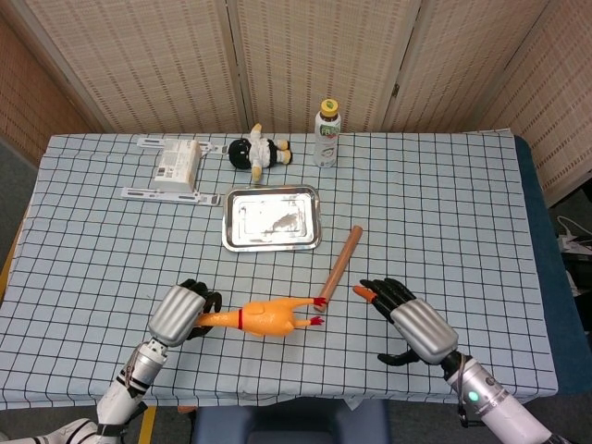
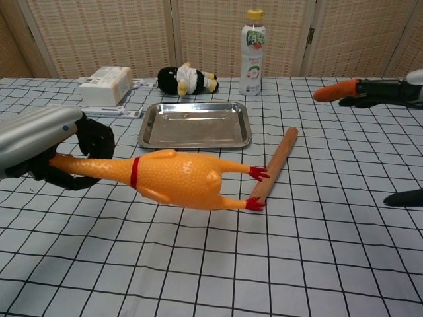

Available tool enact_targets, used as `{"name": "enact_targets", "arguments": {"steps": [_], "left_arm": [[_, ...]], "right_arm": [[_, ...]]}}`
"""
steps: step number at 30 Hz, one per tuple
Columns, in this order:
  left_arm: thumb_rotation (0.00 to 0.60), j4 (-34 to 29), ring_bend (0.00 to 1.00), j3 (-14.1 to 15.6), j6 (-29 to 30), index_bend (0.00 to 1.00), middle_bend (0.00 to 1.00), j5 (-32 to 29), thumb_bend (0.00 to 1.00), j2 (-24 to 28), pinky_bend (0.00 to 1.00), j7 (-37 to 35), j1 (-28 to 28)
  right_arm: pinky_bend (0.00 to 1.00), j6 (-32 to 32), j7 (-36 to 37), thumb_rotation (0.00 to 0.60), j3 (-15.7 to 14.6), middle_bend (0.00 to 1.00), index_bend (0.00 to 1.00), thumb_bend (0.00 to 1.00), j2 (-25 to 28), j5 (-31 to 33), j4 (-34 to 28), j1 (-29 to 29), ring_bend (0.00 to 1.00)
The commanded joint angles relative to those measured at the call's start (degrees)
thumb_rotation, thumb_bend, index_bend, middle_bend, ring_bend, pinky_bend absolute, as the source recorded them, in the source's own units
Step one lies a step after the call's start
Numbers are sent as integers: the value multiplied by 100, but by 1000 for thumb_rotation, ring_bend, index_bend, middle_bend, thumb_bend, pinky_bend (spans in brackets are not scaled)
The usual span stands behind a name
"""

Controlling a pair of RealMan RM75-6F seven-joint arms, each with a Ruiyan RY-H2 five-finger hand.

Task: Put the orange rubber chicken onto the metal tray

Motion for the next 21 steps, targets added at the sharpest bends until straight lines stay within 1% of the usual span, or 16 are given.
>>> {"name": "enact_targets", "arguments": {"steps": [1, 4, 7, 10, 15, 16, 17, 18, 19, 20, 21], "left_arm": [[600, -184, 463, -57, 9, 848, 664, -37, 693, 79, 438, 128, -14], [600, -325, 463, -87, -13, 848, 664, -85, 693, 126, 438, 228, -26], [600, -448, 464, -112, -25, 848, 664, -123, 693, 159, 439, 319, -36], [600, -592, 464, -158, -41, 848, 664, -180, 693, 182, 439, 393, -55], [600, -736, 464, -167, -39, 848, 664, -184, 693, 207, 439, 458, -68], [600, -752, 464, -164, -39, 848, 664, -179, 693, 209, 438, 463, -70], [600, -768, 464, -161, -42, 848, 664, -176, 693, 214, 438, 470, -72], [600, -789, 464, -156, -46, 848, 664, -175, 693, 222, 438, 476, -74], [600, -797, 463, -156, -51, 848, 664, -179, 693, 228, 438, 477, -76], [600, -799, 463, -156, -52, 848, 664, -181, 693, 229, 438, 478, -77], [600, -800, 464, -156, -54, 848, 664, -183, 693, 231, 438, 478, -77]], "right_arm": [[0, -802, -335, 600, 489, 0, 0, 102, -627, 1164, -241, 830, 0], [0, -847, -637, 600, 609, 0, 0, 102, -1130, 1688, -111, 1110, 0], [0, -764, -960, 600, 674, 0, 0, 102, -1587, 2149, 35, 1332, 0], [0, -676, -1227, 600, 766, 0, 0, 102, -2205, 2770, 299, 1632, 0], [0, -324, -1601, 600, 838, 0, 0, 102, -2857, 3356, 671, 1911, 0], [17, -249, -1632, 600, 857, 0, 0, 102, -2942, 3425, 716, 1934, 0], [96, -166, -1665, 600, 871, 8, 19, 104, -3019, 3459, 753, 1951, 4], [234, -4, -1710, 600, 893, 55, 92, 111, -3120, 3425, 801, 1950, 54], [482, 145, -1728, 600, 903, 175, 270, 135, -3207, 3366, 835, 1929, 199], [614, 186, -1732, 600, 901, 256, 387, 155, -3235, 3346, 843, 1922, 294], [733, 217, -1737, 600, 894, 356, 526, 184, -3258, 3331, 850, 1916, 407]]}}
